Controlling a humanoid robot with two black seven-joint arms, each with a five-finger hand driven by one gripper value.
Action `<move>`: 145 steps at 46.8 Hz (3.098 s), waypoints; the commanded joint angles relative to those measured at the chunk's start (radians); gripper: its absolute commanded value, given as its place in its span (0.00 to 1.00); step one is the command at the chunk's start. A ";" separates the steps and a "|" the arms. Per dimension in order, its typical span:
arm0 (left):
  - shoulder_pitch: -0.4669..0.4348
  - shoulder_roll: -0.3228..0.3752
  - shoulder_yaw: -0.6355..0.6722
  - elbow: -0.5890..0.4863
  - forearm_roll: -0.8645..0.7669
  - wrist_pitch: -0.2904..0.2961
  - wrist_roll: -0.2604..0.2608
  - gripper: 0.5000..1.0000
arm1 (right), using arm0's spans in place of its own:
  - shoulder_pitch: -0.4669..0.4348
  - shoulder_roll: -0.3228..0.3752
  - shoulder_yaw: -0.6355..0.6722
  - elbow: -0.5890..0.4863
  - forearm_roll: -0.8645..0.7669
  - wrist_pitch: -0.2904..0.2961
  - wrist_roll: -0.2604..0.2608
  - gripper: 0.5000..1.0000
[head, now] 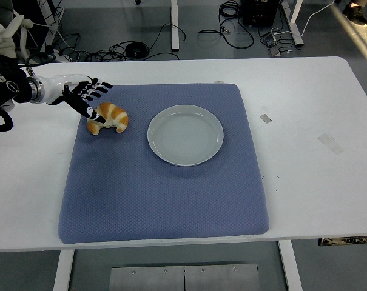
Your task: Place the bread on the plate
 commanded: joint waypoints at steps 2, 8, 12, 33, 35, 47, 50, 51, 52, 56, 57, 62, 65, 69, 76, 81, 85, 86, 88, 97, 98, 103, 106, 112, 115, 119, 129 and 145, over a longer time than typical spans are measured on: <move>0.002 0.003 0.004 -0.001 0.012 0.001 0.000 0.96 | 0.000 0.000 0.000 0.000 0.000 0.000 0.000 1.00; -0.007 0.009 0.001 -0.003 0.001 0.001 0.000 0.96 | 0.000 0.000 0.000 0.000 0.000 0.000 0.000 1.00; -0.009 0.006 -0.002 0.000 0.000 0.003 0.000 0.96 | 0.000 0.000 0.000 0.000 0.000 0.000 0.000 1.00; -0.004 -0.004 -0.005 0.000 -0.010 0.011 0.000 0.95 | 0.000 0.000 0.000 0.000 0.000 0.000 0.000 1.00; -0.001 -0.004 -0.005 0.000 -0.010 0.012 0.000 0.94 | 0.000 0.000 0.000 0.000 0.000 0.000 0.000 1.00; 0.004 -0.019 0.013 0.005 -0.008 0.050 0.000 0.85 | 0.000 0.000 0.000 0.000 0.000 0.000 0.000 1.00; 0.004 -0.022 0.015 0.005 -0.008 0.055 0.000 0.84 | 0.000 0.000 0.000 0.000 0.000 0.000 0.000 1.00; 0.004 -0.025 0.015 0.005 -0.008 0.057 0.000 0.82 | 0.000 0.000 0.000 0.000 0.000 0.000 0.000 1.00; 0.004 -0.027 0.015 0.005 -0.008 0.057 0.000 0.80 | 0.000 0.000 0.000 0.000 0.000 0.000 0.000 1.00; 0.005 -0.034 0.015 0.005 -0.008 0.058 -0.001 0.75 | 0.000 0.000 0.000 0.000 0.000 0.000 0.000 1.00; 0.005 -0.034 0.015 0.005 -0.008 0.058 -0.001 0.71 | 0.000 0.000 0.000 0.000 0.000 0.000 0.000 1.00; 0.007 -0.037 0.027 0.005 -0.008 0.061 0.000 0.55 | 0.000 0.000 0.000 0.000 0.000 0.000 0.000 1.00; 0.007 -0.043 0.030 0.007 -0.008 0.067 0.000 0.49 | 0.000 0.000 0.000 0.000 0.000 0.000 0.000 1.00; 0.005 -0.048 0.031 0.007 -0.008 0.078 0.000 0.45 | 0.000 0.000 0.000 0.000 0.000 0.000 0.000 1.00; 0.001 -0.047 0.033 0.007 -0.008 0.098 0.000 0.32 | 0.000 0.000 0.000 0.000 0.000 0.000 0.000 1.00; -0.004 -0.047 0.031 0.007 -0.008 0.106 0.000 0.15 | 0.000 0.000 0.000 0.000 0.000 0.000 0.000 1.00; -0.010 -0.045 0.031 0.007 -0.008 0.107 0.000 0.02 | 0.000 0.000 0.000 0.000 0.000 0.000 0.000 1.00; -0.015 -0.045 0.031 0.007 -0.010 0.107 0.000 0.00 | 0.000 0.000 0.000 0.000 0.000 0.000 0.000 1.00; -0.021 -0.045 0.030 0.007 -0.010 0.107 0.000 0.00 | 0.000 0.000 0.000 0.000 0.000 0.000 0.000 1.00; -0.036 -0.047 0.022 0.005 -0.010 0.107 0.000 0.00 | 0.000 0.000 0.000 0.000 0.000 0.000 0.000 1.00; -0.036 -0.047 0.021 0.004 -0.010 0.107 0.000 0.00 | 0.000 0.000 0.000 0.000 0.000 0.000 0.000 1.00; -0.038 -0.074 0.002 -0.007 -0.010 0.104 -0.001 0.00 | 0.000 0.000 0.000 0.000 0.000 0.000 0.000 1.00; -0.038 -0.106 -0.016 -0.010 -0.010 0.103 -0.001 0.00 | 0.000 0.000 0.000 0.000 0.000 0.000 0.000 1.00; -0.059 -0.134 -0.022 -0.032 -0.008 0.101 -0.001 0.00 | 0.000 0.000 0.000 0.000 0.000 0.000 0.000 1.00; -0.070 -0.146 -0.022 -0.050 -0.008 0.101 -0.001 0.00 | 0.000 0.000 0.000 0.000 0.000 0.000 0.000 1.00; -0.084 -0.160 -0.021 -0.070 -0.008 0.101 0.000 0.00 | 0.000 0.000 0.000 0.000 0.000 0.000 0.000 1.00; -0.102 -0.234 -0.015 -0.093 0.000 0.104 0.002 0.00 | 0.000 0.000 0.000 0.000 0.000 0.000 0.000 1.00; -0.108 -0.300 0.022 -0.104 0.006 0.107 0.005 0.00 | 0.000 0.000 0.000 0.000 0.000 0.000 0.000 1.00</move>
